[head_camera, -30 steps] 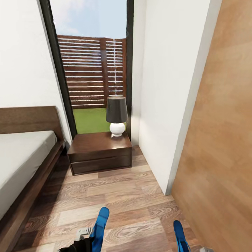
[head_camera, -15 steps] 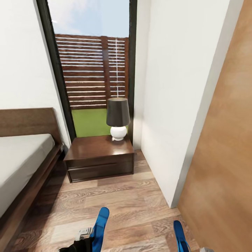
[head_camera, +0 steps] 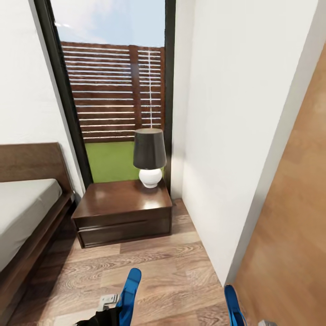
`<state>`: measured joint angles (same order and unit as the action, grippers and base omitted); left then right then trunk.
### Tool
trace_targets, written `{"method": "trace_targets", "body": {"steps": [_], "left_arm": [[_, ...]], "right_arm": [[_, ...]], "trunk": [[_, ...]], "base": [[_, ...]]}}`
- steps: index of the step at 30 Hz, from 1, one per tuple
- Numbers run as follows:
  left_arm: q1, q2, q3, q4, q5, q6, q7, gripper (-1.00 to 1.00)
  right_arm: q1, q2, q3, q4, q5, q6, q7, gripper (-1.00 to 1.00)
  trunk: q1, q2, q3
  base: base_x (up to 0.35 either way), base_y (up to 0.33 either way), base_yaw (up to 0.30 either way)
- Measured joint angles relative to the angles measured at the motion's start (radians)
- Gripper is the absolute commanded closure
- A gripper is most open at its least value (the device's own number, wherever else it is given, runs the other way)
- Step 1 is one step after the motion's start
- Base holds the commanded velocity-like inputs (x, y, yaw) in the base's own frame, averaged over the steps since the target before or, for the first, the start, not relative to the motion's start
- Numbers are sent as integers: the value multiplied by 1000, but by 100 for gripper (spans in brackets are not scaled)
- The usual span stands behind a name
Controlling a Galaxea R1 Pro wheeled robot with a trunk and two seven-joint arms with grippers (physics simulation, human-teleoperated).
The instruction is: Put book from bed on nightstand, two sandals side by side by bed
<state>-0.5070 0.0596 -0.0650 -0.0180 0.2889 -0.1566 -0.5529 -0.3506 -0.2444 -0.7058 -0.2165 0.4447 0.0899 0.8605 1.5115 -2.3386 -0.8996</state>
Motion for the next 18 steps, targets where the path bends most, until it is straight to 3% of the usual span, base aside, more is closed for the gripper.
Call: {"method": "trace_targets", "body": {"steps": [12,18], "left_arm": [[0,0,0,0,0,0,0,100],[0,0,1,0,1,0,0,100]], "right_arm": [[0,0,0,0,1,0,-1,100],[0,0,0,0,0,0,-2,100]], "trunk": [[0,0,0],[0,0,0]], "base": [[308,0,5],[172,0,154]]}}
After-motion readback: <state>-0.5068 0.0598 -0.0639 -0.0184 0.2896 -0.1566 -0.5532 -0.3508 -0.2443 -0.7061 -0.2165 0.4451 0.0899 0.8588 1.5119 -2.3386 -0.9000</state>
